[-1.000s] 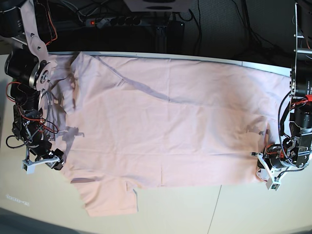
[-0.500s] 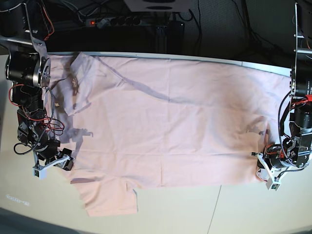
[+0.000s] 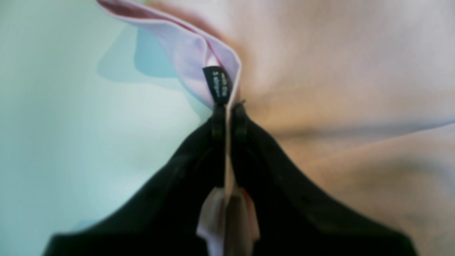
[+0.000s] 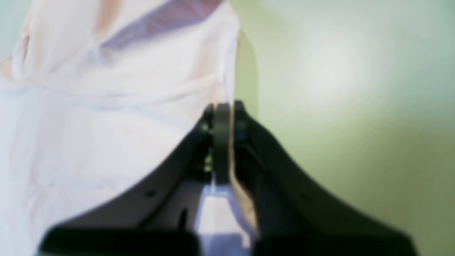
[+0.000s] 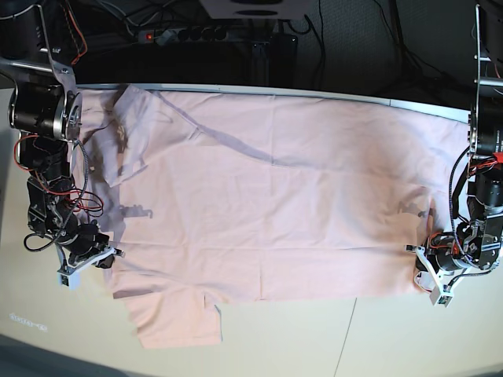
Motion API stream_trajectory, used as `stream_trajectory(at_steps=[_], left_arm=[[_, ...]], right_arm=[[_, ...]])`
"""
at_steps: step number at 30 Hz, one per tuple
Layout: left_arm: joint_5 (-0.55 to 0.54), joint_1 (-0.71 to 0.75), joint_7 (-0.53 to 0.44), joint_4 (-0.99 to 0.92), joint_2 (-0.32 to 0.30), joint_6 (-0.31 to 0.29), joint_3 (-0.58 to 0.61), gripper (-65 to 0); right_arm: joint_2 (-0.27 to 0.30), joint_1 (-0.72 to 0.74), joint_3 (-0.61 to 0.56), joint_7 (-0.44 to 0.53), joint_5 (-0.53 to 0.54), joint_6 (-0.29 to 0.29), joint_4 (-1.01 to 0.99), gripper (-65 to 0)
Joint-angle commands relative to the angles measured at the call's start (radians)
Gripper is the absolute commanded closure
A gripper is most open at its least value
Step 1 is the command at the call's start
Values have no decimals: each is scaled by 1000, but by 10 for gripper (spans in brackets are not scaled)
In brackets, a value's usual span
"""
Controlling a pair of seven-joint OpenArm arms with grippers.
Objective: Fold the T-shirt properly
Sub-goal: 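Fold the grasped shirt edge over the body with both grippers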
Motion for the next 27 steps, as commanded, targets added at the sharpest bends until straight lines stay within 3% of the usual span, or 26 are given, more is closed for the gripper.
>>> stream_trajectory(at_steps=[1, 8, 12, 20, 27], left_arm=[[-6, -35, -16, 12, -18, 13, -1, 0], [-49, -35, -60, 12, -54, -5, -1, 0], [-131, -35, -55, 12, -92, -76, -1, 0], [-291, -35, 40, 12, -149, -189, -1, 0], [-467, -29, 175, 12, -186, -189, -1, 0]], right_arm=[[12, 7, -5, -58, -32, 88, 11, 0], [42, 6, -5, -51, -32, 88, 105, 0], [61, 6, -5, -51, -31, 92, 144, 0], [85, 6, -5, -61, 52, 115, 155, 0], [105, 6, -5, -123, 144, 122, 156, 0]])
